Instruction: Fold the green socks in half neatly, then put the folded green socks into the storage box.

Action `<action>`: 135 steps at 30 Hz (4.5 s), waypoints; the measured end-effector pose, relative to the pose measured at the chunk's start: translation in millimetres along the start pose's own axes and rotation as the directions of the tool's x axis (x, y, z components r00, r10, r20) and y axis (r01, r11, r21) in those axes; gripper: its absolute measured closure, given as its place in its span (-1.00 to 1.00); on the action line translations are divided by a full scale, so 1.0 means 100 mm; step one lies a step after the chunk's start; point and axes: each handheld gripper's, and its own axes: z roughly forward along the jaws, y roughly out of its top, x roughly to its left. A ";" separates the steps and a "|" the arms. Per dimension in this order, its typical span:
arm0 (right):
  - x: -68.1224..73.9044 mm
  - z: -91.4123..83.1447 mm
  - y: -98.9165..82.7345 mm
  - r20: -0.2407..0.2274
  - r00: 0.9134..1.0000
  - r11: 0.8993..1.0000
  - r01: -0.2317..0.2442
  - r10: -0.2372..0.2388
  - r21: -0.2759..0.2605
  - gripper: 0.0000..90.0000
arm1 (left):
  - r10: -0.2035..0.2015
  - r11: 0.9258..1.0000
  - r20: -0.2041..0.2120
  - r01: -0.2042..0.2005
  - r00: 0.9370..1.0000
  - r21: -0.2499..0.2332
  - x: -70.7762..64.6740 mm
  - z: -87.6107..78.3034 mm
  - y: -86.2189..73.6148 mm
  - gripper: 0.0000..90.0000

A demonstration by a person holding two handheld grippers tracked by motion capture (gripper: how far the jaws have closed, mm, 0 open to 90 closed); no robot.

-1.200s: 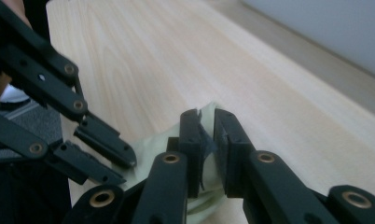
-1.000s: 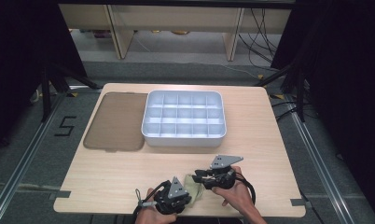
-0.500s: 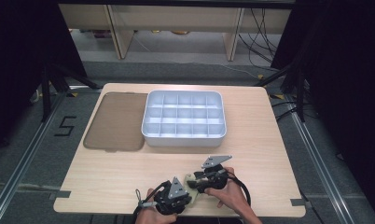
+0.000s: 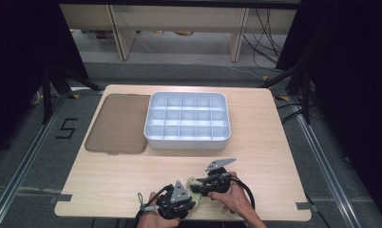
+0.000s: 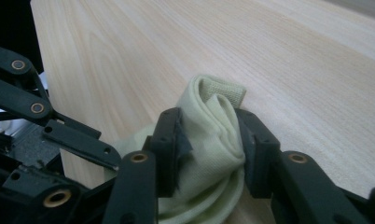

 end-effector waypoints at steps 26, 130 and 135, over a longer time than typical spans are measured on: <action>0.06 -0.04 -0.01 -0.003 0.998 0.997 0.067 -0.067 -0.040 0.67 | -0.088 0.995 -0.151 0.093 0.985 0.026 0.45 -0.49 -0.49 -0.35; -0.59 -1.24 0.70 0.358 0.931 0.926 0.196 -0.072 -0.323 0.68 | -0.085 0.995 -0.202 0.094 0.976 0.038 0.53 -0.50 -0.49 -0.50; -0.63 -1.26 0.76 0.377 0.923 0.922 0.211 -0.078 -0.325 0.68 | -0.086 0.995 -0.204 0.095 0.975 0.034 0.54 -0.50 -0.50 -0.50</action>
